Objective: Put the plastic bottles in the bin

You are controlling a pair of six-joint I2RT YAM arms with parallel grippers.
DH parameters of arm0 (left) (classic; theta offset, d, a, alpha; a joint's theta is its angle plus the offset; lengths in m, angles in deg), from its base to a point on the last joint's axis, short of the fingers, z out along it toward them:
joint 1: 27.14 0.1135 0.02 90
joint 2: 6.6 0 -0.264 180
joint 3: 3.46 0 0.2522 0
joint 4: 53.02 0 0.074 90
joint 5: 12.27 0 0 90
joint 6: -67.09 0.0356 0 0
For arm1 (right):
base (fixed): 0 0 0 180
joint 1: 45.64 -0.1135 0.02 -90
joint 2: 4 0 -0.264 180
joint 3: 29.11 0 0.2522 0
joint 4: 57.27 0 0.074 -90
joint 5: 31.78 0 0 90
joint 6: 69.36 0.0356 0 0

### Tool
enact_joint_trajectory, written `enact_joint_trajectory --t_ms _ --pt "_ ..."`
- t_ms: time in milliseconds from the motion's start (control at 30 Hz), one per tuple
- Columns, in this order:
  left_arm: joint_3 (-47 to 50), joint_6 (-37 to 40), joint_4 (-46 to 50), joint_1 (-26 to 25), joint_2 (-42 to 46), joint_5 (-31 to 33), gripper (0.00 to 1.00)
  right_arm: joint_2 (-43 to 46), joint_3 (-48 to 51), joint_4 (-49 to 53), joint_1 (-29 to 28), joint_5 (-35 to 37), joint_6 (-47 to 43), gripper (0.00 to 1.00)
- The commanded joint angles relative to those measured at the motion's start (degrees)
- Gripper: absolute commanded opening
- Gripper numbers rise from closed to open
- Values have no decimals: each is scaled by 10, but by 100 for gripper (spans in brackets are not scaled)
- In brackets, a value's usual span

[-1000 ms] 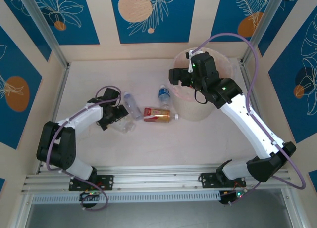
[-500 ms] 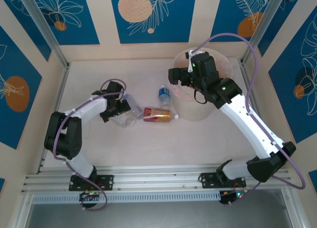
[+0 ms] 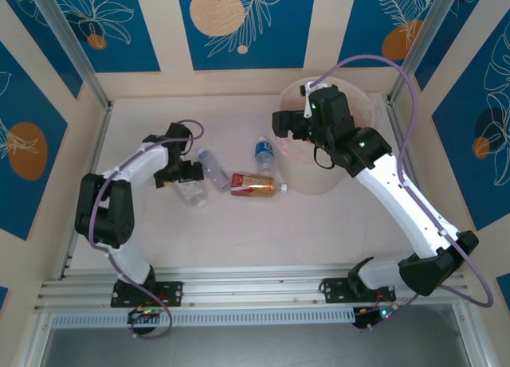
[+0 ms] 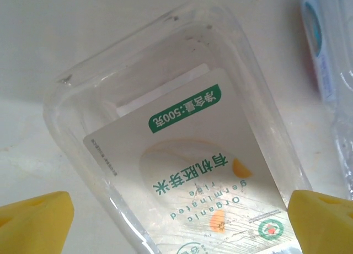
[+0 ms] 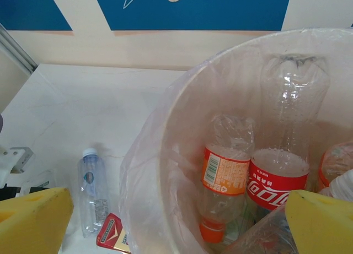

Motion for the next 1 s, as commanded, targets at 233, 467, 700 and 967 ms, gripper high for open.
enact_joint_trajectory --t_ms 233,467,700,967 --pt "13 -46 8 -9 63 -63 99 10 12 -16 5 -12 11 99" --pt "43 -133 -18 -16 51 -8 99 15 20 -23 6 -19 13 99" --pt "60 -193 -65 -22 23 -6 100 15 29 -33 7 -30 10 99" --pt "47 -200 -65 -25 11 0 99 16 36 -39 8 -34 9 99"
